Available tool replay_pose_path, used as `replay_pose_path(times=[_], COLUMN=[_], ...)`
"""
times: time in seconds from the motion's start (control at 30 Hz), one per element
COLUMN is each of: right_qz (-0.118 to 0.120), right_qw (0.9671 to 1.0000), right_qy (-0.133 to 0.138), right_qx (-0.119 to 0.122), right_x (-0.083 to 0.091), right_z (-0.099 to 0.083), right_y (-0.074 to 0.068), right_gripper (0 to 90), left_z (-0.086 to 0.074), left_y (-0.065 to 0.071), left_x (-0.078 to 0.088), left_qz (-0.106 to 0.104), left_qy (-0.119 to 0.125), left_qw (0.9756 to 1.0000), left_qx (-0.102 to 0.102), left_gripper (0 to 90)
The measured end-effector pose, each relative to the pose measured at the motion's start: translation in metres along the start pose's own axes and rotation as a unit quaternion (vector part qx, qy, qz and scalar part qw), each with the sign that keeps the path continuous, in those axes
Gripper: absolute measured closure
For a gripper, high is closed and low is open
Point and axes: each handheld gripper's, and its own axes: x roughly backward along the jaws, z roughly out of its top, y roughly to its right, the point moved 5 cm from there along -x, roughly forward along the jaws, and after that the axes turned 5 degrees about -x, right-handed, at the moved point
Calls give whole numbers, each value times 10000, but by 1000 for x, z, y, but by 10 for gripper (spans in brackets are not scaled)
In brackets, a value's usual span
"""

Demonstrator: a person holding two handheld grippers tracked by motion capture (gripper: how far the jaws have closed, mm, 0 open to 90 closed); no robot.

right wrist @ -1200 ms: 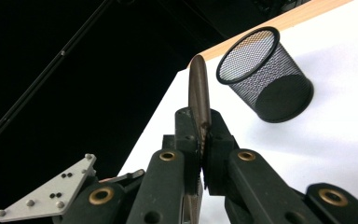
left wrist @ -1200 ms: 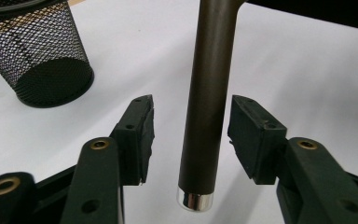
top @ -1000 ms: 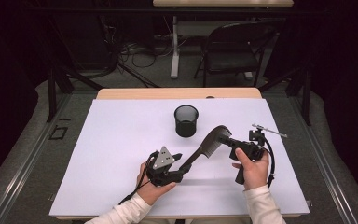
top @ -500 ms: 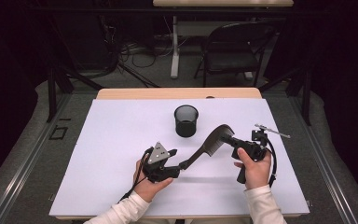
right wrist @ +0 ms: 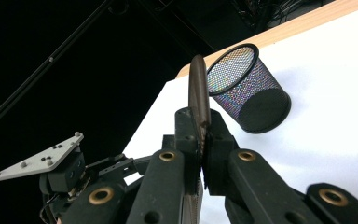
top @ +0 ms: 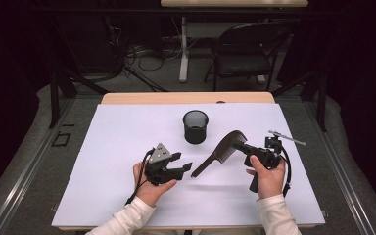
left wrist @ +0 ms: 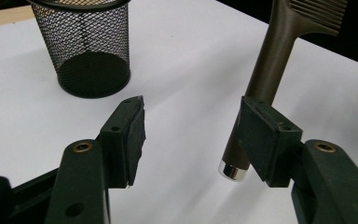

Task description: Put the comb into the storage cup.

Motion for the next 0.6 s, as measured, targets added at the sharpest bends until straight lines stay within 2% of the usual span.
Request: replay_pose_path(times=[0.07, 0.17, 0.3, 0.4, 0.5, 0.6], right_qz=[-3, -4, -17, -1, 25, 0], right_qw=[10000, 10000, 9999, 9998, 9999, 9998], right_qy=[-1, 2, 65, 159, 138, 160], right_qx=[12, 42, 75, 80, 100, 130], right_x=[1, 2, 3, 3, 3, 3], right_z=[0, 0, 1, 2, 2, 3], right_y=[0, 1, 1, 0, 0, 1], right_gripper=[871, 871, 871, 871, 871, 871], left_z=[1, 2, 2, 3, 3, 4], left_y=[-3, -8, -14, -18, -24, -30], left_x=[1, 2, 4, 7, 11, 13], left_qz=[-4, 0, 190, 156, 345, 360], left_qy=[31, 111, 119, 121, 112, 191], left_qw=[10000, 9999, 9996, 9998, 9993, 9990], left_qx=[28, -36, -174, 0, 70, 187], left_gripper=[419, 399, 382, 374, 323, 286])
